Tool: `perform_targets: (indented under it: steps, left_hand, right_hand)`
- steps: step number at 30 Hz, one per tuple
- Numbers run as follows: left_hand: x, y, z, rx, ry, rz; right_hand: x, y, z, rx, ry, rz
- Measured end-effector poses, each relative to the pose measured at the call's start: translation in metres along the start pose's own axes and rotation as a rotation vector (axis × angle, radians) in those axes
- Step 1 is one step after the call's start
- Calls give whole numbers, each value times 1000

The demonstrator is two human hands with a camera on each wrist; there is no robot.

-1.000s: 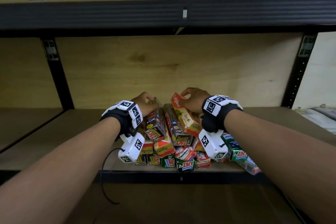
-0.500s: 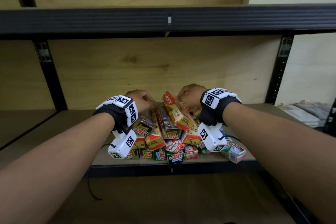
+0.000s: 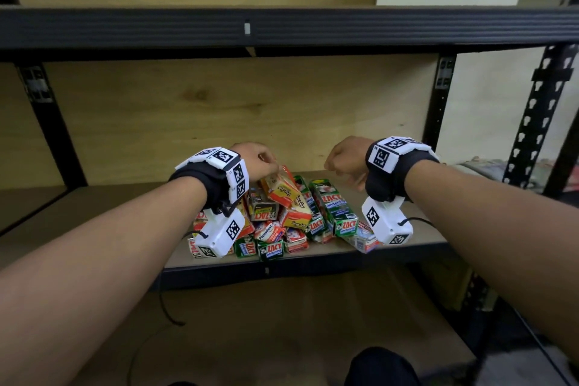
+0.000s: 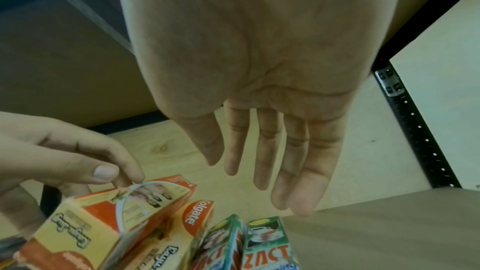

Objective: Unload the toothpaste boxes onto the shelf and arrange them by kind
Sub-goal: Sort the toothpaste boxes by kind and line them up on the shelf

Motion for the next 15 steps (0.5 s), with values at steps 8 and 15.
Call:
perform_targets:
  steps: [8, 15]
  left_hand:
    - [3, -11, 2, -26, 130, -78]
    - [10, -22, -3, -121, 182, -95]
  right_hand:
    - [1, -20, 21, -7, -16, -76]
    - [14, -36, 22, -235, -39, -206]
Point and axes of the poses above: each hand's wrist, its own x-axis towards the middle knuckle, its own y-axis out of the back of the hand, z = x × y, the point moved 5 cm from there along x, towards the middle knuckle, and after that the axes turned 7 degrees about y, right-handed, at the moved point
